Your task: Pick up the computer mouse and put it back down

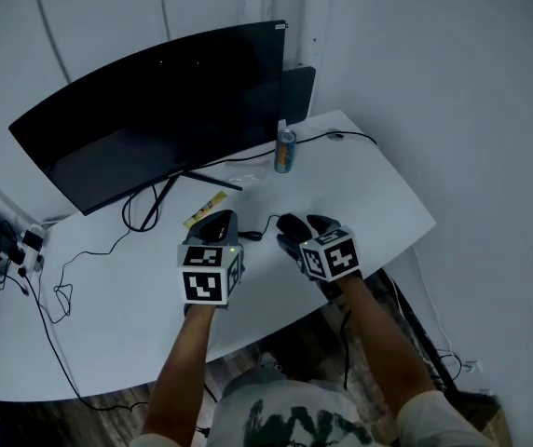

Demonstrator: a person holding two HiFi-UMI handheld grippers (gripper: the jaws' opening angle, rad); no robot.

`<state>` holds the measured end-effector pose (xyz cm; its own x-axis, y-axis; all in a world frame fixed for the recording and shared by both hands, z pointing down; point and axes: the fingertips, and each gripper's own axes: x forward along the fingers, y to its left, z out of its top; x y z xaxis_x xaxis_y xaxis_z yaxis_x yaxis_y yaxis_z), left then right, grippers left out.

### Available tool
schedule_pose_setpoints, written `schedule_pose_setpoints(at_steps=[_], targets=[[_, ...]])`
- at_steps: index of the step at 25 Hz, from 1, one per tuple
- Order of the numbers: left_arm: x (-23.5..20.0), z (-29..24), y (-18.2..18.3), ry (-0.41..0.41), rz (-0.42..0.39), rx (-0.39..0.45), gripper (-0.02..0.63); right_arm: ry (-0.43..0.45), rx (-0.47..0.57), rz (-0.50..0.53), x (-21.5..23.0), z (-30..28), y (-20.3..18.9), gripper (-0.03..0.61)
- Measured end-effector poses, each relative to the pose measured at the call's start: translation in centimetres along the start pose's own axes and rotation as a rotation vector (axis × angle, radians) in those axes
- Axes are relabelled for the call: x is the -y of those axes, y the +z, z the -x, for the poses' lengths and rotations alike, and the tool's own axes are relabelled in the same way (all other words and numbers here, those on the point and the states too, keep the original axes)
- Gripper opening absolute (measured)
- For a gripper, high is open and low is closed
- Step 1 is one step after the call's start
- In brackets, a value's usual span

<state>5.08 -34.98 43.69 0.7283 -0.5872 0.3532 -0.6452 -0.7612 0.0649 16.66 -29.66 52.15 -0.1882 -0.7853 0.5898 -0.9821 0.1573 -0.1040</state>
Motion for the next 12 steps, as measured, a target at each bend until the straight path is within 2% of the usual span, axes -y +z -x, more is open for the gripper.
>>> schedule_pose_setpoints(at_steps=[12], targets=[[0.6,-2.7,-1.4,-0.025,-0.010,-0.026,0.003,0.012,-0.110,0.027,2.9,-4.6,-3.6,0.371]])
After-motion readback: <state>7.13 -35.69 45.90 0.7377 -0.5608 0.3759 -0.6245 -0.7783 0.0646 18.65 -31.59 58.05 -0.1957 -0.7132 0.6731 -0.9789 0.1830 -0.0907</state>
